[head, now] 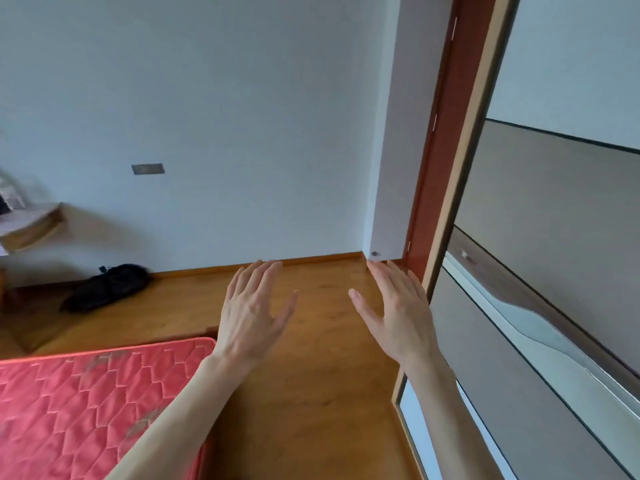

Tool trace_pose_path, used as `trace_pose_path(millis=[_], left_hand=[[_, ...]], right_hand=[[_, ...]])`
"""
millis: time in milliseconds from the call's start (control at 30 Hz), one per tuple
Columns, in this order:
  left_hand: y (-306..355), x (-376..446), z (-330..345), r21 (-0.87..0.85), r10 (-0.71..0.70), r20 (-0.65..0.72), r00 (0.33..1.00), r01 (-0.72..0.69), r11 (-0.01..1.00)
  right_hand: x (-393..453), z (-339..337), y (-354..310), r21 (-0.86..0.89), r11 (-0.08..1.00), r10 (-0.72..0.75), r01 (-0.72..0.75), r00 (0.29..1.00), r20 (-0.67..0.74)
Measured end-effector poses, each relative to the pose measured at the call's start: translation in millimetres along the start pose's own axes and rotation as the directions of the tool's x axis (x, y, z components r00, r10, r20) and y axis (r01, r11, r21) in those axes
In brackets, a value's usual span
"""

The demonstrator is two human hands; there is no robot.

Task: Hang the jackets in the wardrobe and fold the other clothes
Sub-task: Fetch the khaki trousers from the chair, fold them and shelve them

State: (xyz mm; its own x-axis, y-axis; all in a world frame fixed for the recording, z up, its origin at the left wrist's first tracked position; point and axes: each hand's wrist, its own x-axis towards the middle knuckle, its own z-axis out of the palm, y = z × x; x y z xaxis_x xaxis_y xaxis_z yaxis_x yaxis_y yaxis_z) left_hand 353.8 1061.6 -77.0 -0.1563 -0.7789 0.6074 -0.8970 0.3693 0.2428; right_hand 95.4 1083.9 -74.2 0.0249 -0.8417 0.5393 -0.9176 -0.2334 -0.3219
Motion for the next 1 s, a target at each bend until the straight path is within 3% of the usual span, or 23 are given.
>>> trace_pose_path(millis=[567,1000], left_hand=[[-112.0,92.3,37.1,0.137,-0.225,-0.11,0.968,0.239,0.961],[-292.4,200.5,65.5,0.101,-0.306,-0.184,0.934,0.327,0.939]], right_hand=[[182.9,122.5,-28.3,0.08,0.973,-0.228,0.218,0.961,0.156],[358.0,250.6,-114.5,0.182,0.935,-0.335,0.305,0.927,0.167]])
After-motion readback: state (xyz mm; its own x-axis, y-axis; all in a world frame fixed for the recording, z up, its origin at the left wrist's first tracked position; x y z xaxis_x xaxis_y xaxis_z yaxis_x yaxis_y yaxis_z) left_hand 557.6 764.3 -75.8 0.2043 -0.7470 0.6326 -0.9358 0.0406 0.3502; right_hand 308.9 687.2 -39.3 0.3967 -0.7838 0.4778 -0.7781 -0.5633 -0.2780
